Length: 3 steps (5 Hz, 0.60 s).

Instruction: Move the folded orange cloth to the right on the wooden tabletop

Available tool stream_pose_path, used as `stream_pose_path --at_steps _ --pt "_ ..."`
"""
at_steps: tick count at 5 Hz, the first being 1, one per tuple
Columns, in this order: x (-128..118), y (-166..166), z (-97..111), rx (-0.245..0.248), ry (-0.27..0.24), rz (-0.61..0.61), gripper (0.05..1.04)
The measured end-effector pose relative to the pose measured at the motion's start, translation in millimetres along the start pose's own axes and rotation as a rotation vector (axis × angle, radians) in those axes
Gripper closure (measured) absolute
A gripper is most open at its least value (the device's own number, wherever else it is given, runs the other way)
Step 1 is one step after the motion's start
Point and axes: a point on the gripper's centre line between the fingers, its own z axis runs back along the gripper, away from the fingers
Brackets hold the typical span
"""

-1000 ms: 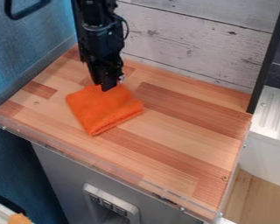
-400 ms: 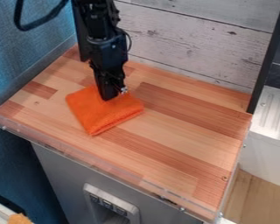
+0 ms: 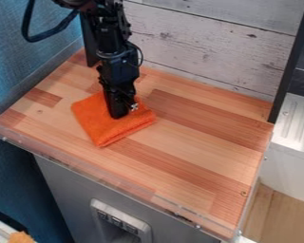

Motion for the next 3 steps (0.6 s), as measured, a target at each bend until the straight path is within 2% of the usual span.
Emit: stream_pose_path --at_steps 2,3 --pt "8.9 -7.4 -1.6 0.023 0.021 0.105 1.020" --pt "23.9 -15.5 -2.5 0.041 0.030 0.177 1.020"
